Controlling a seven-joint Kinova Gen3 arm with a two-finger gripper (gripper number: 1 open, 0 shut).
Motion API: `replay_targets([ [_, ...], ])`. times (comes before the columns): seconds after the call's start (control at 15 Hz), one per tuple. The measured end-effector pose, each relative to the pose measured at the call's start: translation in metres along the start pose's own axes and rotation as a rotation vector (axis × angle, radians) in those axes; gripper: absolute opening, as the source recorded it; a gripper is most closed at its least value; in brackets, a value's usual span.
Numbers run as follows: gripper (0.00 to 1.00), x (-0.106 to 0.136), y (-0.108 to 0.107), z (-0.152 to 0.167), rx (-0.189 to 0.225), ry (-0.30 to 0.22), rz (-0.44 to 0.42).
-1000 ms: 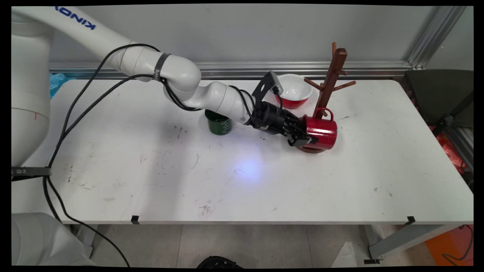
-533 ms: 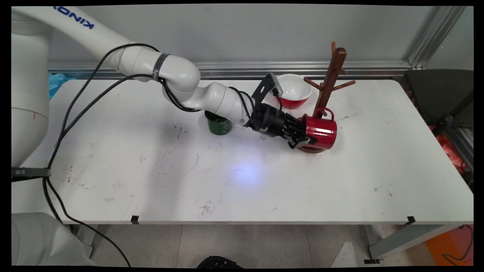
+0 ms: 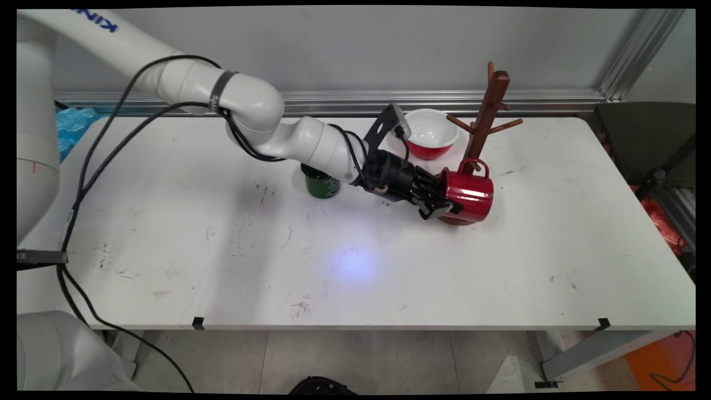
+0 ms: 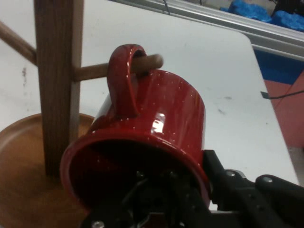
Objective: Place the picked object on the table
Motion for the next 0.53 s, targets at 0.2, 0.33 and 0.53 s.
replay_targets([
  [0.2, 0.00, 0.006, 0.011, -0.010, -0.005, -0.003, -0.006],
  [0.33, 0.00, 0.010, 0.019, -0.018, -0.009, -0.005, -0.010],
  [0.53, 0.00, 0.015, 0.030, -0.028, -0.013, -0.011, -0.016],
])
